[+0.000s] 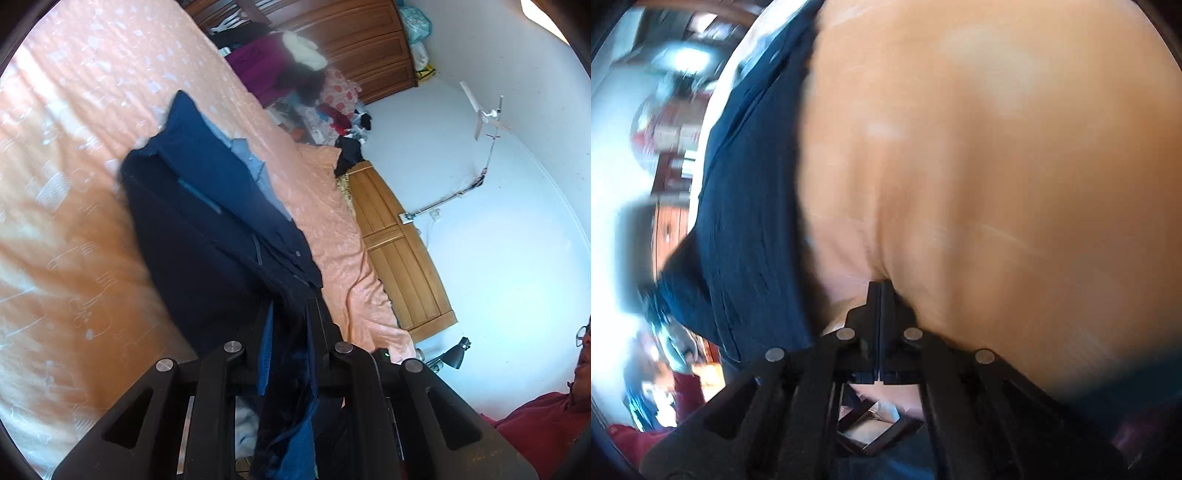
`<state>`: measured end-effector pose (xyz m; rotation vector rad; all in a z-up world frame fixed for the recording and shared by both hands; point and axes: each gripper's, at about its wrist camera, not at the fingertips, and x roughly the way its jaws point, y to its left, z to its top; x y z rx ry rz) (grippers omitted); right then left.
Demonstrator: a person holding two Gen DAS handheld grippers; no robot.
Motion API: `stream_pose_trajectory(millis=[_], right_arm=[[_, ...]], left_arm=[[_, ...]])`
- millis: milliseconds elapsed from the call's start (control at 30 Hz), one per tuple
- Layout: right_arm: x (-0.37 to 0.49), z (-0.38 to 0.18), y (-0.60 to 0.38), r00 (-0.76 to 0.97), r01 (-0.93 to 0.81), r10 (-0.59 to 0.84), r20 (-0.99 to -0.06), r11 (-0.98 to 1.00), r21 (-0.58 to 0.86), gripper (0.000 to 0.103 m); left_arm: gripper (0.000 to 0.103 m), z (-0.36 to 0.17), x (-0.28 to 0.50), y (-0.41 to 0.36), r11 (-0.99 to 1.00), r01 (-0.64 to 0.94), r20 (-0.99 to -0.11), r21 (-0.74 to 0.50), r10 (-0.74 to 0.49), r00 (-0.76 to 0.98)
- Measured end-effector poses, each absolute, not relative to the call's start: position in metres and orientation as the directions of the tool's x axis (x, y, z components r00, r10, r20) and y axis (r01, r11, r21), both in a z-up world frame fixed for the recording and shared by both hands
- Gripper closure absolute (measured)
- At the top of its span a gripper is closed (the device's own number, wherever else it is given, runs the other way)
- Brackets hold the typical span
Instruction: Fold small clothes
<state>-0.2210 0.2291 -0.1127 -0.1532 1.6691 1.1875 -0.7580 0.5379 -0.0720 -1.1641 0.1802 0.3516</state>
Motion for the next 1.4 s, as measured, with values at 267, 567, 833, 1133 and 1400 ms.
stream_pose_trajectory(millis=[267,567,833,1133,1400], right_arm=[[-0.240,-0.105,0.227,-0.550,-0.524,0.555,-0.624,0.353,0.775,0.051],[-0.227,-0.091,0.244,-0.606,-0.521,0.549,-0.576,0.274,0.809,0.063],[-0.227,-0.098,0.264,-0.640,-0.519,0.493,-0.589,0.288,0.805,0.065],[-0.273,-0.114,0.294,-0.817,-0.433,0.349,-0.459,0.154,0.888,0.058],[-0.274,-0.110,0.290,-0.804,-0.409,0.417,-0.424,0.130,0.903,0.058]], left_arm=[[0.084,-0.102,-0.774,0.533,0.274,-0.413,-0.376,-0.869,0.178,0.909],[0.076,-0.111,-0.776,0.529,0.254,-0.446,-0.409,-0.858,0.185,0.894],[0.069,-0.120,-0.768,0.531,0.242,-0.464,-0.433,-0.852,0.173,0.885],[0.066,-0.118,-0.763,0.532,0.254,-0.472,-0.445,-0.844,0.160,0.881],[0.058,-0.123,-0.762,0.536,0.272,-0.479,-0.473,-0.835,0.092,0.876]])
